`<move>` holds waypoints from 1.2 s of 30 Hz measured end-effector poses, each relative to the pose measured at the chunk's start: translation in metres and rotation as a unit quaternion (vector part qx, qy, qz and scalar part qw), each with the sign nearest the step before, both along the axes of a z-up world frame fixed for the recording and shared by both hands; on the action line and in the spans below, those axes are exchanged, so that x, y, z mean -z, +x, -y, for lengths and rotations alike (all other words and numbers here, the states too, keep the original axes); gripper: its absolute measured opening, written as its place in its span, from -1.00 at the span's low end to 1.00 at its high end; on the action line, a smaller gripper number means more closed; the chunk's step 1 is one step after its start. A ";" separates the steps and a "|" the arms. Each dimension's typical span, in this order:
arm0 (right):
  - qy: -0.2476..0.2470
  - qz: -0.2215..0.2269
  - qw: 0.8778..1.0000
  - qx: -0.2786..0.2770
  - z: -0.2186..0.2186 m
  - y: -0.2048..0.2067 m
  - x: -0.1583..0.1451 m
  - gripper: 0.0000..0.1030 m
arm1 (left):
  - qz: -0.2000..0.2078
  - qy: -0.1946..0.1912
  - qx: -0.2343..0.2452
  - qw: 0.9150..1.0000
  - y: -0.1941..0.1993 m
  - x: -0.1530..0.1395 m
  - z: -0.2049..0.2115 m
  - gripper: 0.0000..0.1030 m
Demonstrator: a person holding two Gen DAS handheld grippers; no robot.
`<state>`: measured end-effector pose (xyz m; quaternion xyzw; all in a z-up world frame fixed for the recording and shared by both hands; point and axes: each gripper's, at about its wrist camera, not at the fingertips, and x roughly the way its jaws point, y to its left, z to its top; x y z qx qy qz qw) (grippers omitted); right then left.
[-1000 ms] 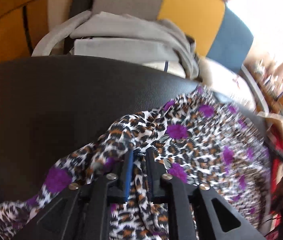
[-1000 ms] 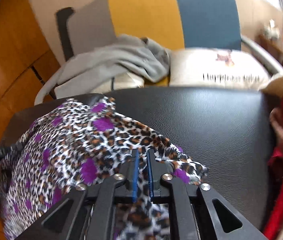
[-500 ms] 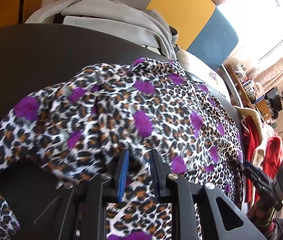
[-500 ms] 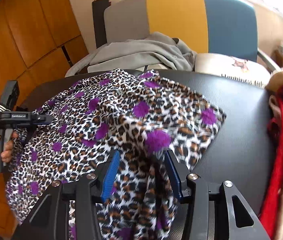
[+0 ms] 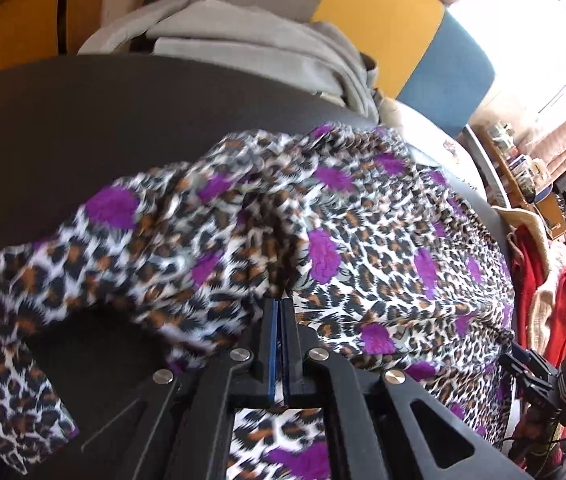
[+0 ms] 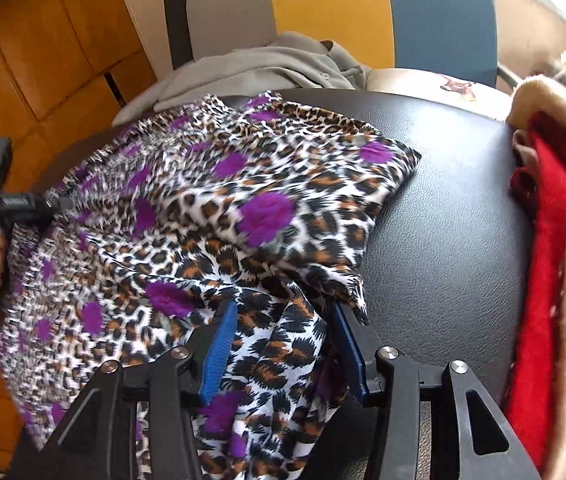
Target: Fold clothes
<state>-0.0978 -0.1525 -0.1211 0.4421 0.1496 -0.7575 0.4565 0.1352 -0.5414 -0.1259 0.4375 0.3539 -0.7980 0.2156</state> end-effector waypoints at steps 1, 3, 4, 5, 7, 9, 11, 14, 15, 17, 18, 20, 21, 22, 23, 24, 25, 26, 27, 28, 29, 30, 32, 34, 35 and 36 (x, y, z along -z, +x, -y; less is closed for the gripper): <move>0.003 -0.002 1.000 -0.002 0.002 0.001 -0.001 -0.02 | -0.003 0.009 0.006 1.000 0.000 0.000 -0.002 -0.94; 0.009 -0.007 1.000 -0.007 0.005 0.003 -0.002 0.16 | 0.001 0.006 0.005 1.000 0.000 -0.001 -0.004 -0.92; 0.010 -0.006 1.000 -0.011 0.006 0.003 -0.003 0.29 | -0.001 0.006 0.002 1.000 0.000 -0.002 -0.004 -0.92; 0.011 -0.003 1.000 -0.014 0.008 0.002 -0.004 0.32 | -0.007 0.007 -0.003 1.000 0.002 -0.004 -0.004 -0.92; 0.004 0.000 1.000 -0.016 0.009 0.004 -0.009 0.32 | -0.019 0.008 -0.014 1.000 0.005 -0.010 -0.001 -0.91; -0.003 0.002 1.000 -0.016 0.010 0.007 -0.015 0.32 | -0.032 0.002 -0.026 0.999 0.006 -0.016 0.003 -0.88; -0.029 0.000 1.000 -0.005 0.006 0.002 -0.026 0.32 | -0.041 0.001 -0.033 0.999 0.003 -0.019 0.009 -0.82; -0.054 -0.018 0.998 0.012 0.008 -0.016 -0.042 0.32 | -0.046 -0.018 -0.020 0.999 -0.008 -0.026 0.013 -0.81; -0.052 -0.029 0.998 0.012 0.014 -0.023 -0.045 0.32 | -0.044 -0.028 -0.012 0.999 -0.013 -0.028 0.012 -0.79; -0.042 -0.047 0.998 0.008 0.027 -0.038 -0.050 0.31 | -0.031 -0.053 0.013 0.998 -0.030 -0.031 0.010 -0.78; -0.036 -0.050 0.998 0.003 0.033 -0.044 -0.049 0.28 | -0.020 -0.065 0.029 0.997 -0.041 -0.030 0.008 -0.78; -0.012 -0.057 0.998 -0.007 0.052 -0.060 -0.043 0.26 | 0.001 -0.083 0.059 0.995 -0.061 -0.027 0.006 -0.78; -0.001 -0.058 0.998 -0.013 0.060 -0.066 -0.040 0.26 | 0.010 -0.091 0.075 0.993 -0.069 -0.025 0.005 -0.78; 0.015 -0.061 0.998 -0.020 0.068 -0.073 -0.035 0.26 | 0.019 -0.100 0.092 0.991 -0.076 -0.023 0.003 -0.76; 0.029 -0.065 0.997 -0.024 0.074 -0.078 -0.032 0.26 | 0.030 -0.111 0.109 0.987 -0.084 -0.021 0.001 -0.75; 0.039 -0.066 0.997 -0.028 0.079 -0.083 -0.029 0.26 | 0.039 -0.120 0.125 0.984 -0.092 -0.019 -0.001 -0.70; 0.045 -0.063 0.997 -0.029 0.081 -0.087 -0.025 0.24 | 0.046 -0.128 0.141 0.981 -0.098 -0.016 -0.003 -0.69; 0.049 -0.059 0.997 -0.028 0.083 -0.090 -0.021 0.21 | 0.053 -0.134 0.155 0.977 -0.104 -0.013 -0.005 -0.69; 0.054 -0.055 0.997 -0.026 0.085 -0.093 -0.018 0.00 | 0.058 -0.137 0.168 0.975 -0.110 -0.010 -0.006 -0.68; 0.058 -0.052 0.997 -0.025 0.086 -0.096 -0.014 -0.29 | 0.063 -0.138 0.178 0.972 -0.114 -0.006 -0.008 -0.67; 0.062 -0.048 0.997 -0.024 0.088 -0.100 -0.011 -0.34 | 0.066 -0.143 0.186 0.970 -0.116 -0.003 -0.009 -0.67; 0.067 -0.044 0.997 -0.023 0.090 -0.103 -0.007 -0.48 | 0.065 -0.152 0.190 0.968 -0.118 -0.002 -0.011 -0.64; 0.067 -0.048 0.996 -0.026 0.090 -0.101 -0.006 -0.65 | 0.064 -0.164 0.197 0.964 -0.120 -0.002 -0.015 -0.62; 0.067 -0.057 0.996 -0.030 0.091 -0.098 -0.007 -0.68 | 0.059 -0.172 0.196 0.964 -0.118 -0.002 -0.017 -0.79; 0.067 -0.062 0.995 -0.030 0.091 -0.096 -0.008 -0.69 | 0.058 -0.179 0.192 0.963 -0.117 -0.003 -0.017 -0.95; 0.066 -0.067 0.995 -0.029 0.091 -0.096 -0.010 -0.70 | 0.057 -0.186 0.188 0.963 -0.116 -0.004 -0.018 -1.00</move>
